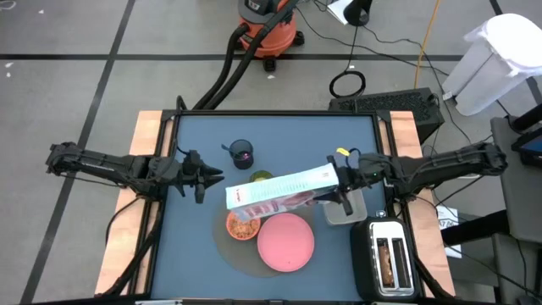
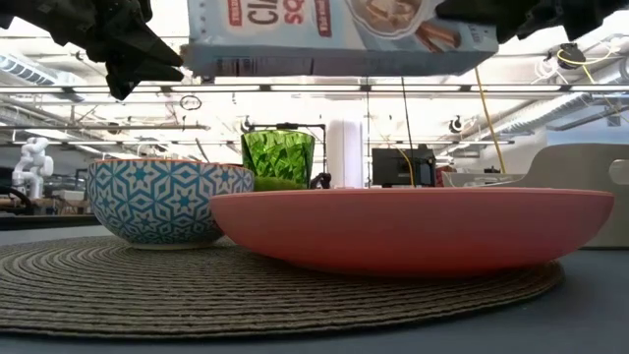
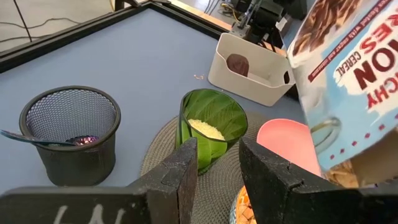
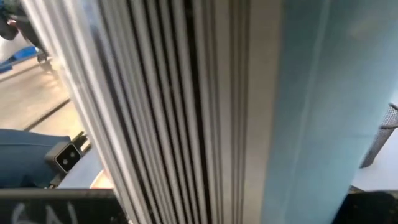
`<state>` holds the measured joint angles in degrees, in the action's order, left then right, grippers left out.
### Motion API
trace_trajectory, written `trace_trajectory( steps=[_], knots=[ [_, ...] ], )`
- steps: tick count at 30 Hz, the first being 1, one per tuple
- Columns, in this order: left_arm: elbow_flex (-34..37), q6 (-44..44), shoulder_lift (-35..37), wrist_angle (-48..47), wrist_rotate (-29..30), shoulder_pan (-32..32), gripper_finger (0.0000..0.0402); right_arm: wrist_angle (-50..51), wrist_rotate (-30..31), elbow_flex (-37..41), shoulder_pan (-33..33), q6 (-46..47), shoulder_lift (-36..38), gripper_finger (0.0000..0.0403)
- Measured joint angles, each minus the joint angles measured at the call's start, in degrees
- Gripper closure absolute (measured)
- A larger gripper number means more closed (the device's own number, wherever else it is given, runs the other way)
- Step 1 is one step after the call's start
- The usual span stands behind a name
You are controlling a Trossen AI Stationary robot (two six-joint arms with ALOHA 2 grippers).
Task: Arrange a breakfast setting
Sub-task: Pour the cereal from the cereal box into the red bowl
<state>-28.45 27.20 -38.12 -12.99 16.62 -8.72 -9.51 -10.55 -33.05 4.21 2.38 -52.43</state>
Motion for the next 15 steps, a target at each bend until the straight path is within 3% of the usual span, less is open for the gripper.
trace_trajectory(
  steps=[15],
  knots=[
    [0.0, 0.0, 0.0, 0.0, 0.0, 0.0, 0.0277, -22.4, 0.0, 13.0, 0.0, 4.6, 5.3, 0.0243]
  ],
)
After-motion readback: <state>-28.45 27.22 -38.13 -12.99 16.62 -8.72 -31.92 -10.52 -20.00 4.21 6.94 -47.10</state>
